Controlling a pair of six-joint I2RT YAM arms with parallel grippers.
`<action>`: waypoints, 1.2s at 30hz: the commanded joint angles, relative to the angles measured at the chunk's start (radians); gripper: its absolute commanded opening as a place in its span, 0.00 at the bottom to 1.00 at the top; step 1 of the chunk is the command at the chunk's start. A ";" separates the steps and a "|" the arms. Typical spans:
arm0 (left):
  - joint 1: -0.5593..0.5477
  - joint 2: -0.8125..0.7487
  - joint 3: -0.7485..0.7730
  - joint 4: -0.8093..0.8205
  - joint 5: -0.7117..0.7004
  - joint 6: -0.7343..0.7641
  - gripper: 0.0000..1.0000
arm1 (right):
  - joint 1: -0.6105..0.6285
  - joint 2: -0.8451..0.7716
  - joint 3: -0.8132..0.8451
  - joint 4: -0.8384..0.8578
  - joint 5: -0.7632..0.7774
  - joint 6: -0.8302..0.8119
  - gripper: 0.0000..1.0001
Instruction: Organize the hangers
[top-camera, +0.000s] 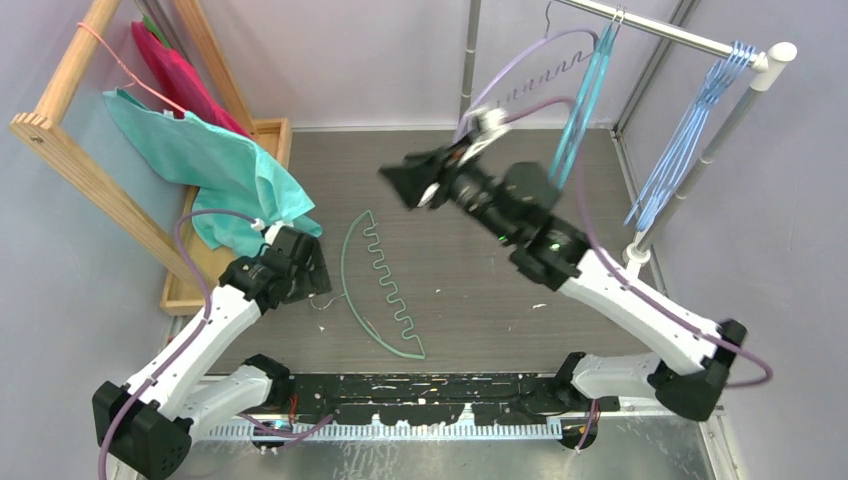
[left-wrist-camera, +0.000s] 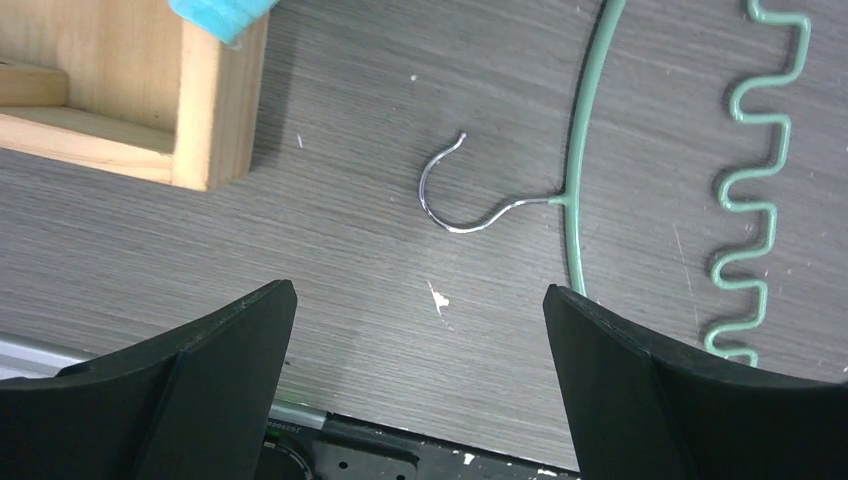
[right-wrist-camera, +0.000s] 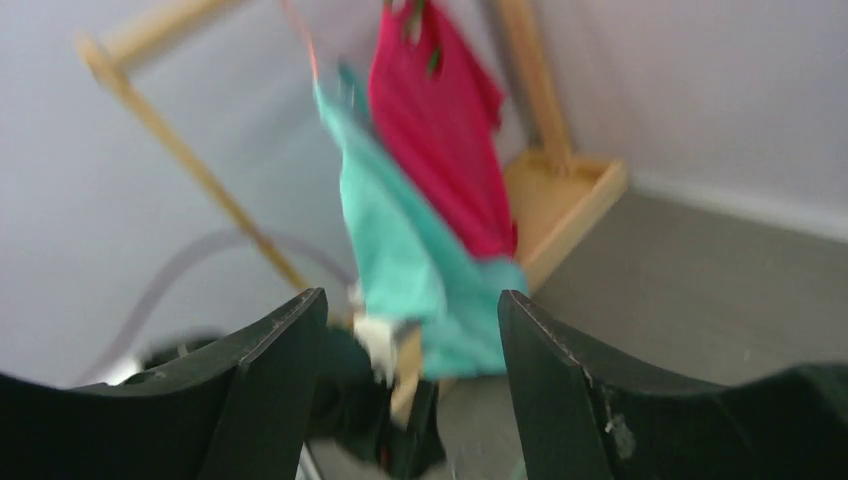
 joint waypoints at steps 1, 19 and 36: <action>0.016 0.041 0.114 -0.036 -0.081 -0.053 0.98 | 0.128 0.125 -0.100 -0.233 -0.049 -0.218 0.67; 0.205 0.131 0.289 0.001 -0.012 0.050 0.98 | 0.426 0.556 -0.163 -0.298 0.006 -0.228 0.61; 0.242 0.046 0.274 -0.017 0.008 0.076 0.98 | 0.444 0.749 -0.148 -0.290 0.096 -0.173 0.41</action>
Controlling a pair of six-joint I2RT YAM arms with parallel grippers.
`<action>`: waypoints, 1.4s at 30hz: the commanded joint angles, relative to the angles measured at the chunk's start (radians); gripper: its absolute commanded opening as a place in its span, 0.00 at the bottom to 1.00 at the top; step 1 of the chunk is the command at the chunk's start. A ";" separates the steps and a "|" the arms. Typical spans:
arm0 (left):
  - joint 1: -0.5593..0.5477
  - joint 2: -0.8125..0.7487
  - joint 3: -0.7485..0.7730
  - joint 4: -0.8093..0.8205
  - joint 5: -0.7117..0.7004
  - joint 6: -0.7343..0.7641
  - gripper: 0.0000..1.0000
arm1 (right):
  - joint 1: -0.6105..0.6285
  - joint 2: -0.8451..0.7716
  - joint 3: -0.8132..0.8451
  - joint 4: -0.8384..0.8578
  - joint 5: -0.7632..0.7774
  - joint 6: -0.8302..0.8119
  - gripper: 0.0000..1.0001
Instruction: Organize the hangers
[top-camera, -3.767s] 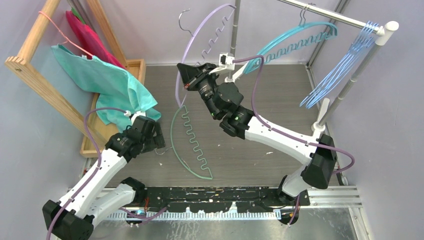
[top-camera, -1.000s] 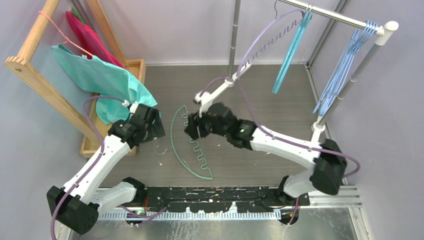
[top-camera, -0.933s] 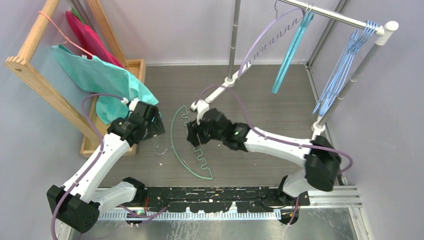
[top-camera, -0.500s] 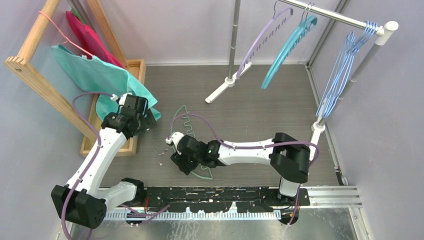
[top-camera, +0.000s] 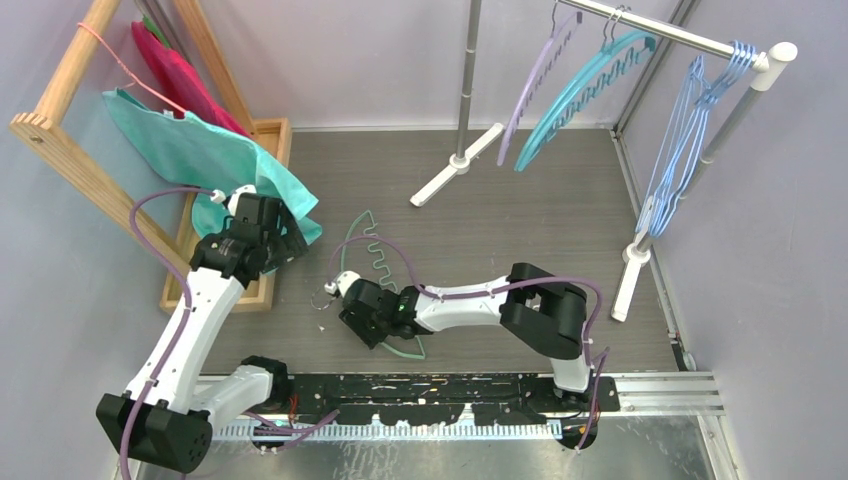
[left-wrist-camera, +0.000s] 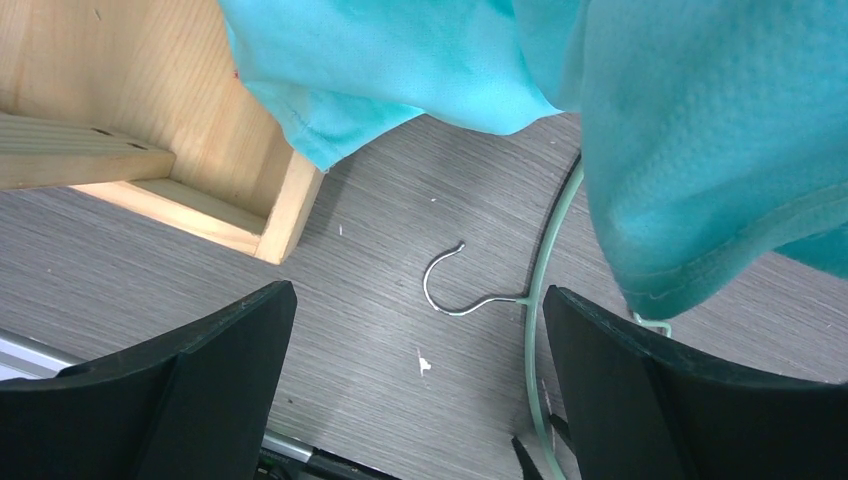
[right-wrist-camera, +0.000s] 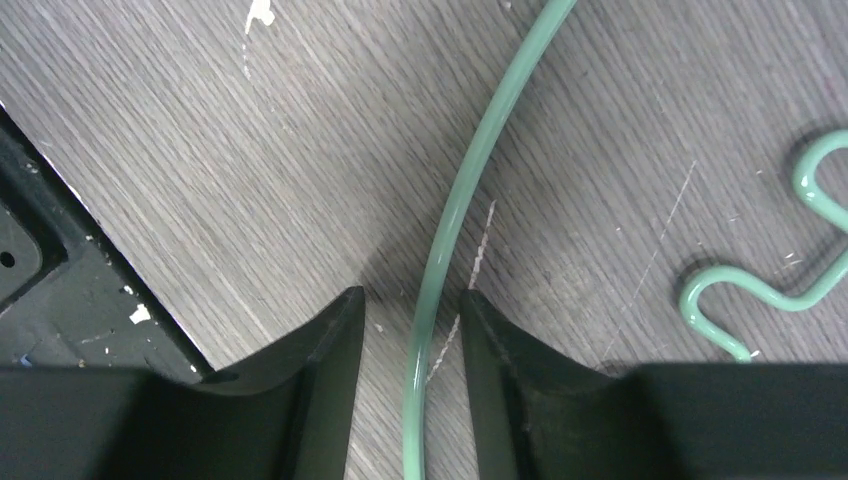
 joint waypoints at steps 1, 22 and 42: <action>0.008 -0.031 0.027 0.010 0.010 0.020 0.98 | 0.005 0.015 -0.011 -0.001 0.093 0.030 0.37; 0.010 -0.119 -0.030 0.002 0.032 0.015 0.98 | -0.200 -0.255 -0.186 0.104 0.022 0.232 0.01; 0.012 -0.181 -0.050 -0.009 0.068 0.003 0.98 | -0.280 -0.789 -0.179 0.382 -0.109 0.499 0.01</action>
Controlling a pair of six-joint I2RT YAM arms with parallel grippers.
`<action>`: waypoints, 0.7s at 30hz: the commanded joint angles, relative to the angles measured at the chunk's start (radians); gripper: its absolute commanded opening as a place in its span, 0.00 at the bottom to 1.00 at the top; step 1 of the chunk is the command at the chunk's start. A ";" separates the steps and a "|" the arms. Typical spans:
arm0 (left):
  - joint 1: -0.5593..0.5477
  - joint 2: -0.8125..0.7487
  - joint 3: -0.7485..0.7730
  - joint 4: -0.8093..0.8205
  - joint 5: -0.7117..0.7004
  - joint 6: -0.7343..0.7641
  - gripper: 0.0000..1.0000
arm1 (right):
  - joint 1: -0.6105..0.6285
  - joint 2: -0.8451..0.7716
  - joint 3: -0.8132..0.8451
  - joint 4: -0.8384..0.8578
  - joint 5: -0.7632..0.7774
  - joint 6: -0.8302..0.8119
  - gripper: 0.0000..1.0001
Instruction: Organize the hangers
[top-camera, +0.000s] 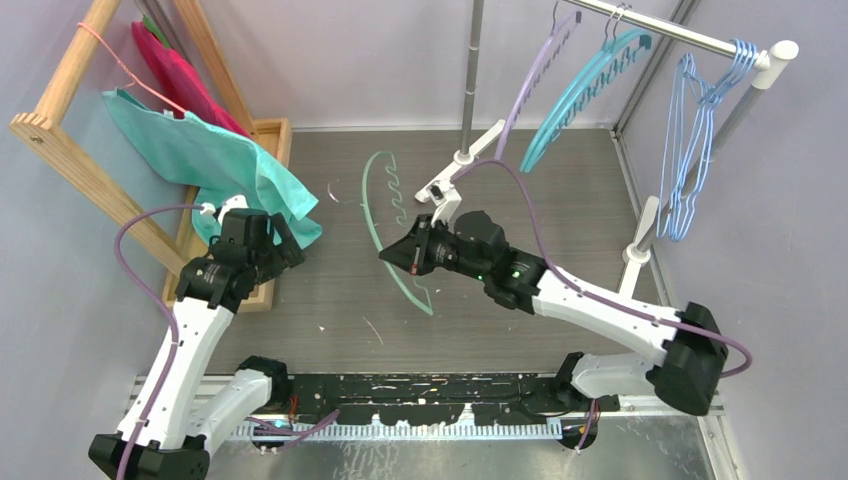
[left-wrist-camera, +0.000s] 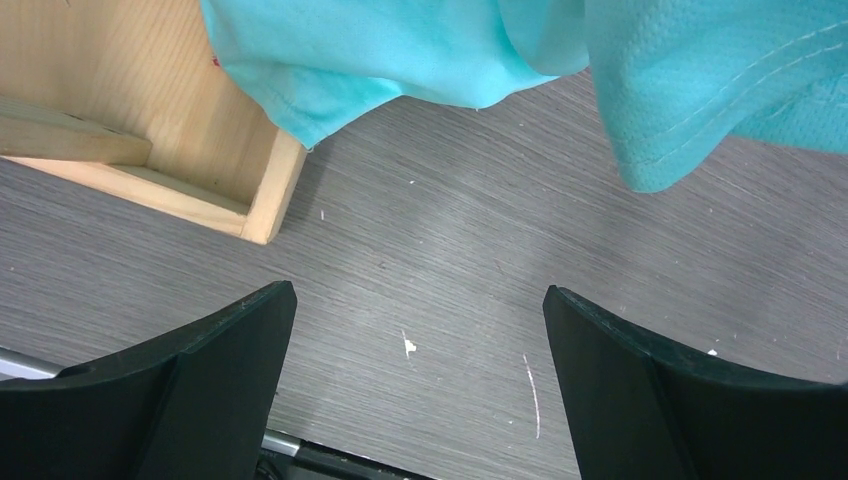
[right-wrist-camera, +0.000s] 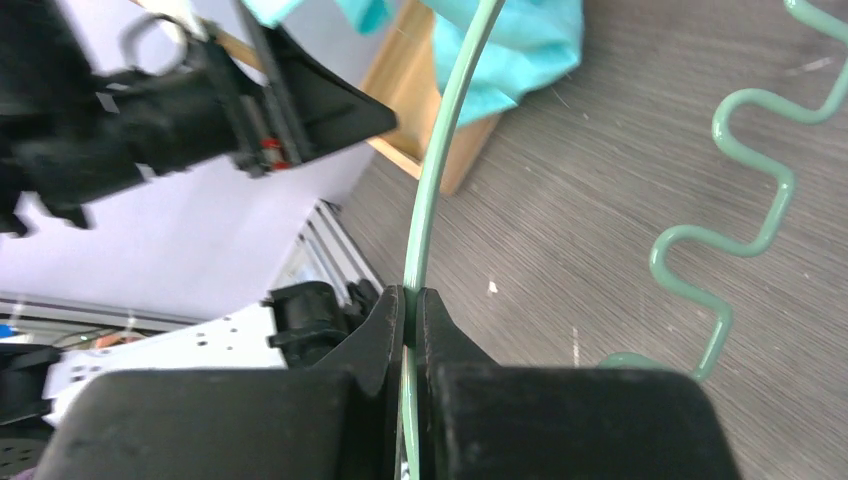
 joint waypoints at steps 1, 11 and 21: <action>0.005 -0.034 0.000 -0.004 0.009 0.008 0.98 | 0.046 -0.166 0.076 0.088 0.144 0.030 0.01; 0.006 -0.007 -0.005 0.003 0.050 0.027 0.98 | 0.083 -0.343 0.113 0.045 0.340 0.007 0.01; 0.005 0.007 -0.017 0.005 0.051 0.060 0.98 | 0.089 -0.320 0.117 0.190 0.560 -0.039 0.01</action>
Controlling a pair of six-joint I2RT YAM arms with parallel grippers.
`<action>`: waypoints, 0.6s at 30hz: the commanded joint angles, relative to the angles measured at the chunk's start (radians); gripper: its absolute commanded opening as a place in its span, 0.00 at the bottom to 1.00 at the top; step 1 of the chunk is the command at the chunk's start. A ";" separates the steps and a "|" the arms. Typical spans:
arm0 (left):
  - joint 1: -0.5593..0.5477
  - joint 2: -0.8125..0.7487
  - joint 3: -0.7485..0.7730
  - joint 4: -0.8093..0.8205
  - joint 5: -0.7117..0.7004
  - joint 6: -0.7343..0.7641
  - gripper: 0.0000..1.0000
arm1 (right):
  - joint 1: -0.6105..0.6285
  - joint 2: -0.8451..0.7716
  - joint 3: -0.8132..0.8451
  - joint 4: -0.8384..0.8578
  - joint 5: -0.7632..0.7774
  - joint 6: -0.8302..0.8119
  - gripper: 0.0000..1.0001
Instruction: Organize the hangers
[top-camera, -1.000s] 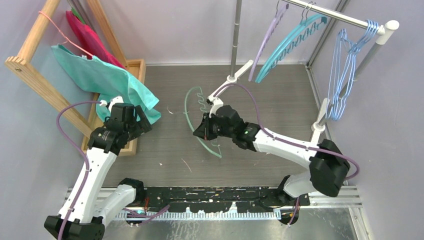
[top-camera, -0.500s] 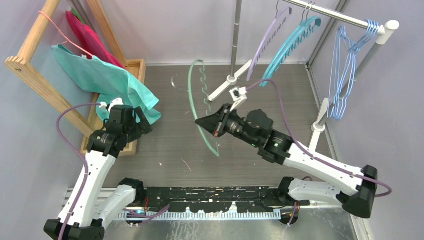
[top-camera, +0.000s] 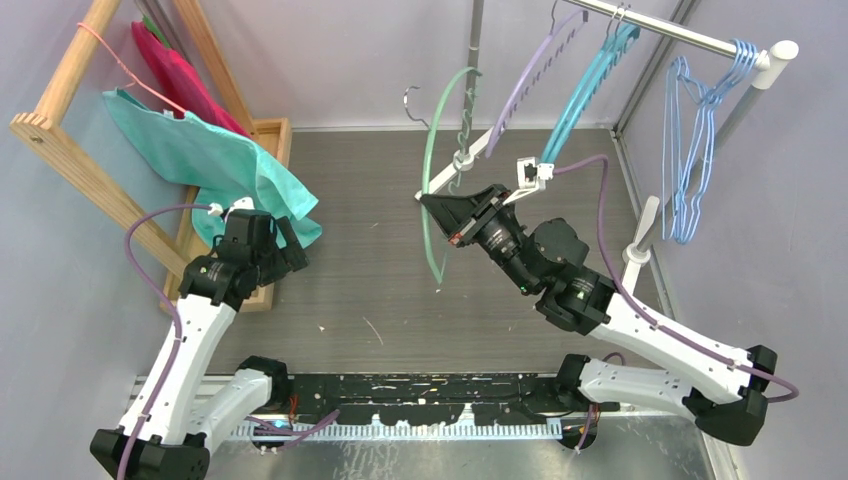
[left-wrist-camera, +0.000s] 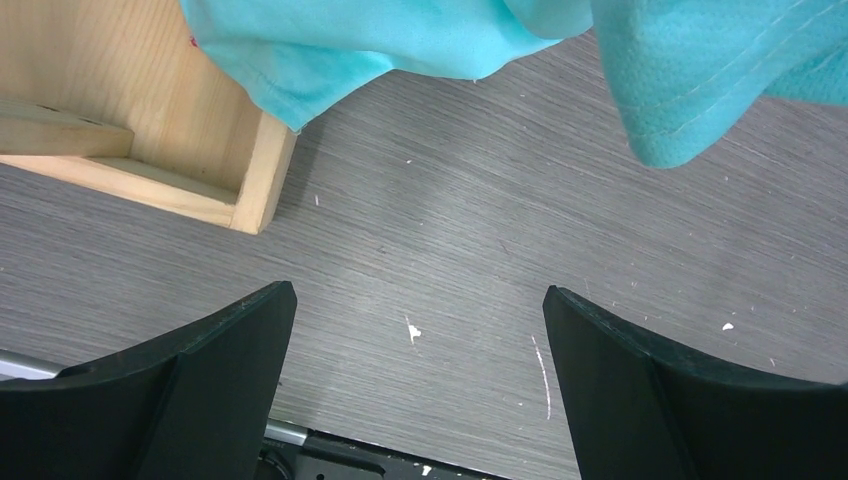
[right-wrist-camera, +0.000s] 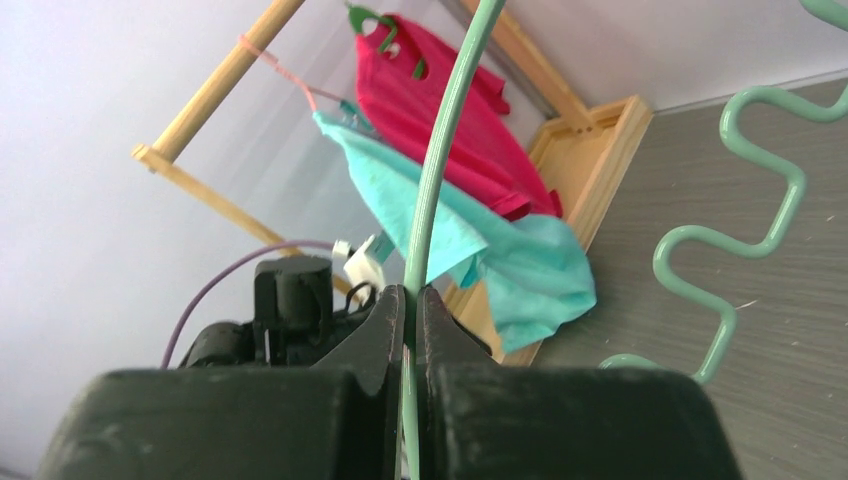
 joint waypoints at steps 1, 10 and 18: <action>0.005 -0.004 0.000 0.007 0.005 0.035 0.98 | 0.005 0.021 0.047 0.179 0.141 -0.058 0.01; 0.005 -0.010 0.003 0.000 0.010 0.038 0.98 | -0.084 0.166 0.231 0.182 0.147 -0.087 0.01; 0.005 -0.010 0.002 -0.001 0.009 0.051 0.98 | -0.284 0.288 0.351 0.239 0.027 0.056 0.01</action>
